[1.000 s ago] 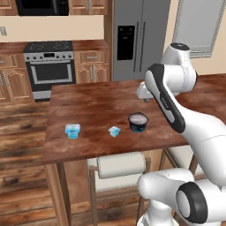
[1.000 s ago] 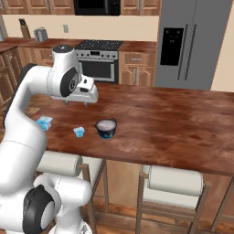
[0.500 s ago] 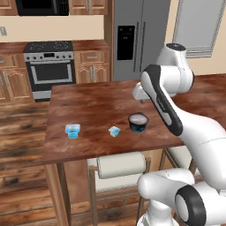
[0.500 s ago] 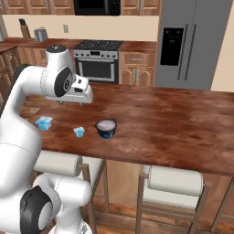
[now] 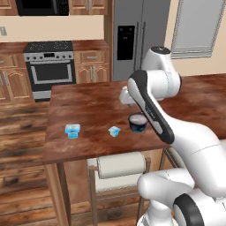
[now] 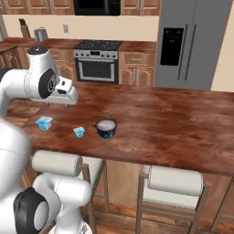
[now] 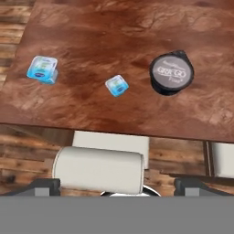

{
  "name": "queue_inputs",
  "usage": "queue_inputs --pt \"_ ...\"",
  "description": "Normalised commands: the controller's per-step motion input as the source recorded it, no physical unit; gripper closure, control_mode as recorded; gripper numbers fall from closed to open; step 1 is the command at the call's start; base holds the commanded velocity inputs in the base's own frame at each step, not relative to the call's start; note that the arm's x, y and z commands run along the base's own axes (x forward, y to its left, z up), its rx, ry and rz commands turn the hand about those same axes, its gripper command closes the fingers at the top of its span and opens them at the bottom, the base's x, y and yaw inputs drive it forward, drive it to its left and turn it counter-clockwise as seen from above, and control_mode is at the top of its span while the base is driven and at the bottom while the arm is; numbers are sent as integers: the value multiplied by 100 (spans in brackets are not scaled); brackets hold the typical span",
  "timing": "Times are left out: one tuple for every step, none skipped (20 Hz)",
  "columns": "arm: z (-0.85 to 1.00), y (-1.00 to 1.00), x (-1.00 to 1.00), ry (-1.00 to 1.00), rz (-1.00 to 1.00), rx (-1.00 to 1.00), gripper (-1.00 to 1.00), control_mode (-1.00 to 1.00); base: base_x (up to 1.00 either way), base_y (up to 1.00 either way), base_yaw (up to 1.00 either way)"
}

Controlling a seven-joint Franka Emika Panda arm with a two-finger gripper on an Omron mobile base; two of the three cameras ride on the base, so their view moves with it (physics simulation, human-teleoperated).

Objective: Stack the yogurt containers by placing the smaller containers on top of the larger containers.

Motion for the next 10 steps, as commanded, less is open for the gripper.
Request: queue_inputs --pt "-7 38 -11 0 0 0 -100 -100 0 0 0" --pt "-7 37 -12 0 0 0 -100 -100 0 0 0" --pt "-6 34 -13 0 0 0 -100 -100 0 0 0" --pt "0 31 -16 0 0 0 -100 -100 0 0 0" --pt "0 33 -15 0 0 0 -100 -100 0 0 0" --pt "0 35 -15 0 0 0 -100 -100 0 0 0" --pt "0 36 -13 0 0 0 -100 -100 0 0 0" --pt "-1 36 -11 0 0 0 -100 -100 0 0 0" --pt "-1 35 -9 0 0 0 -100 -100 0 0 0" --pt "-2 30 -5 0 0 0 -100 -100 0 0 0"
